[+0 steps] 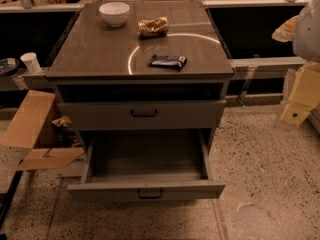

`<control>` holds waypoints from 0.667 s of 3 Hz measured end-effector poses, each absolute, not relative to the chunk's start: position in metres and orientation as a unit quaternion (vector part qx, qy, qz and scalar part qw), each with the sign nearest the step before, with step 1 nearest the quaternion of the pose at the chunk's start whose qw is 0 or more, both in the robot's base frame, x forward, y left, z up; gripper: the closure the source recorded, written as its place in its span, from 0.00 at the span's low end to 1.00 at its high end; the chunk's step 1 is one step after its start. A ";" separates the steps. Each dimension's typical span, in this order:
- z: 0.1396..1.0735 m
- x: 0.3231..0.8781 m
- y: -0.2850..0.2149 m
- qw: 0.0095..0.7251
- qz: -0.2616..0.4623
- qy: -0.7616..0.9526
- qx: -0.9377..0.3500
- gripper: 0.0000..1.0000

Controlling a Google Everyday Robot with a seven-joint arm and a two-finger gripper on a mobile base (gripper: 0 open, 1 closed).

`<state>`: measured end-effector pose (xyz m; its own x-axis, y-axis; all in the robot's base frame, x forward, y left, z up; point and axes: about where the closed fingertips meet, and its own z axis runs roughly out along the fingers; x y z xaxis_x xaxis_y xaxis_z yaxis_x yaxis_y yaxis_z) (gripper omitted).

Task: Place rxbar blueberry into middle drawer

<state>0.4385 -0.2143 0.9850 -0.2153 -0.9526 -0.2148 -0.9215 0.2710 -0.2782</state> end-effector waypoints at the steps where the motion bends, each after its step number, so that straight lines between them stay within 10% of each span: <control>1: 0.985 0.438 -0.214 0.173 -0.045 0.778 -0.602 0.00; 2: 0.976 0.467 -0.206 0.196 -0.032 0.767 -0.610 0.00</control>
Offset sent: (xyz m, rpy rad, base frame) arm 0.0875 0.0226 -0.0305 0.1376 -0.0514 0.0964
